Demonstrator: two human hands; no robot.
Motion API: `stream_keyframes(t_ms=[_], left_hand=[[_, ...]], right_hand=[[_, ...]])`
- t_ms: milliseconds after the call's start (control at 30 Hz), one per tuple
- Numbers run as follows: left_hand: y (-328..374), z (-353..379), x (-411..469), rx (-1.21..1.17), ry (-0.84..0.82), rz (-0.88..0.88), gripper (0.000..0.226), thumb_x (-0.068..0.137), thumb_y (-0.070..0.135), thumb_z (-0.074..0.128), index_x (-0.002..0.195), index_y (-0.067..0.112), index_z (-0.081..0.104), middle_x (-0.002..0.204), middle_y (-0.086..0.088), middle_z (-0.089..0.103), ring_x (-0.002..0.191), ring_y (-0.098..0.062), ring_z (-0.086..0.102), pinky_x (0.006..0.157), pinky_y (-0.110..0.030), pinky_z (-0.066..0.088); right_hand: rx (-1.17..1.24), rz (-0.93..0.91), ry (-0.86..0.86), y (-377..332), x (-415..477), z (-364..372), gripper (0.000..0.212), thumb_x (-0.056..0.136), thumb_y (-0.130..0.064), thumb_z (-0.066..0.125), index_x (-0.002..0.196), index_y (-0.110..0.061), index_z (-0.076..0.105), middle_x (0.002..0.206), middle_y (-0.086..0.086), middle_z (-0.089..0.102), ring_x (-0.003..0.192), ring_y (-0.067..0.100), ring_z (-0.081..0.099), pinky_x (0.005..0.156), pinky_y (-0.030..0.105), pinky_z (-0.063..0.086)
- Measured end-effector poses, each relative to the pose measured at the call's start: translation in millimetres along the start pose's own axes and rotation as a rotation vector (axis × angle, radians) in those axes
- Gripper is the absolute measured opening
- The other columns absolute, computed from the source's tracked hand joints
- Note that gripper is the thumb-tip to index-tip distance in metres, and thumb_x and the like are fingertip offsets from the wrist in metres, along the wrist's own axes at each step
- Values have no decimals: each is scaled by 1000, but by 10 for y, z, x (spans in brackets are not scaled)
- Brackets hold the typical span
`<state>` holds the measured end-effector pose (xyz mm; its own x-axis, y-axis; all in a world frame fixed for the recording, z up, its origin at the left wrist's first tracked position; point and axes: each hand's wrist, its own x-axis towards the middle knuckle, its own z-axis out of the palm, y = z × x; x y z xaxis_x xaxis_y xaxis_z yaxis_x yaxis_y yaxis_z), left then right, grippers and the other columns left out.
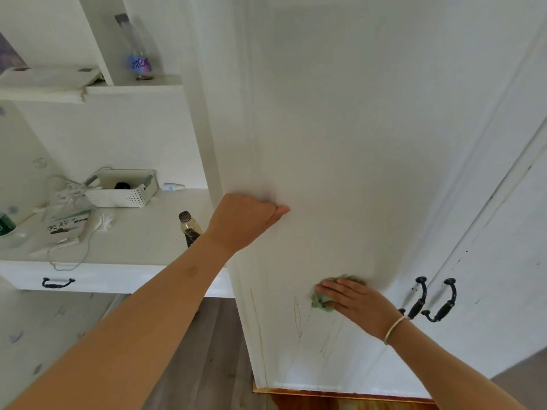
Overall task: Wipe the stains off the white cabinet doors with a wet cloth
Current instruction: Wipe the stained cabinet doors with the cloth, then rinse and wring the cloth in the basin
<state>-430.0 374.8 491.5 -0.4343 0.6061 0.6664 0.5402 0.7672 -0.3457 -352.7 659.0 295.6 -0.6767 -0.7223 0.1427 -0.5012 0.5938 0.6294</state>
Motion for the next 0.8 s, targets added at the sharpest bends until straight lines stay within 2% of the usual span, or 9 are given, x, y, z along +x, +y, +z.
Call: stream_keyframes(t_ms=[133,233,300,367,400,500,600,700,800], left_hand=[[50,16,-58,-77,-70,-99,56,92,45,46,45,17,47,37,-3,47,34,-26,50,40,-20,27],[212,-24,-135,-149,-249,-281,54,97,51,27,64,20,58,62,-2,64,61,-25,62,52,-30,41],[348,-65,-270,-243,-349,-324,47,100,48,29,76,17,57,73,0,66,70,-21,62,64,-34,49],[477,-137,-528,-462,-495,-408,39,100,44,33,89,18,60,78,2,67,75,-18,64,72,-36,52],[528,-157,-697,-605,-585,-478,33,99,42,35,96,23,61,84,4,68,79,-17,64,74,-34,51],[691,-302,-1208,-1127,-820,-847,31,98,45,38,113,26,57,101,2,63,88,-16,59,76,-31,46],[690,-622,-1769,-1478,-883,-1348,47,97,52,36,116,15,57,104,-6,61,89,-19,58,83,-32,47],[620,-1011,-2443,-1750,-810,-1628,60,94,59,37,117,9,61,108,-15,64,94,-27,62,88,-39,51],[677,-1429,-2983,-1886,-648,-1734,51,95,46,44,118,3,61,113,-22,64,102,-34,62,94,-43,51]], right_hand=[[251,317,-158,-70,-521,-89,68,47,4,86,112,-13,72,139,4,55,134,26,38,105,45,39],[633,706,-238,-280,-651,-348,76,73,16,63,136,-26,54,153,-4,36,139,21,37,102,35,48],[1103,1042,-257,-435,-530,-691,61,92,10,42,139,-28,49,144,-2,46,122,17,54,96,20,46],[1652,1347,-186,-613,-331,-1085,40,98,0,41,131,-18,57,106,9,67,85,24,65,65,19,52],[1910,1450,-144,-714,-236,-1252,36,99,-1,41,129,-13,57,97,11,66,79,27,65,56,24,52],[2429,1509,-24,-1013,16,-1705,33,99,-2,39,123,-13,60,115,20,64,103,38,64,70,42,56],[2758,1439,6,-1304,237,-2027,30,97,-7,44,121,-7,62,120,23,64,113,41,59,84,48,55],[2858,1373,-147,-1689,510,-2221,37,95,-13,46,127,0,58,117,22,65,102,35,61,83,44,54],[2901,1230,-316,-2159,751,-2362,40,96,-15,42,131,1,54,127,23,60,102,32,61,85,42,54]])
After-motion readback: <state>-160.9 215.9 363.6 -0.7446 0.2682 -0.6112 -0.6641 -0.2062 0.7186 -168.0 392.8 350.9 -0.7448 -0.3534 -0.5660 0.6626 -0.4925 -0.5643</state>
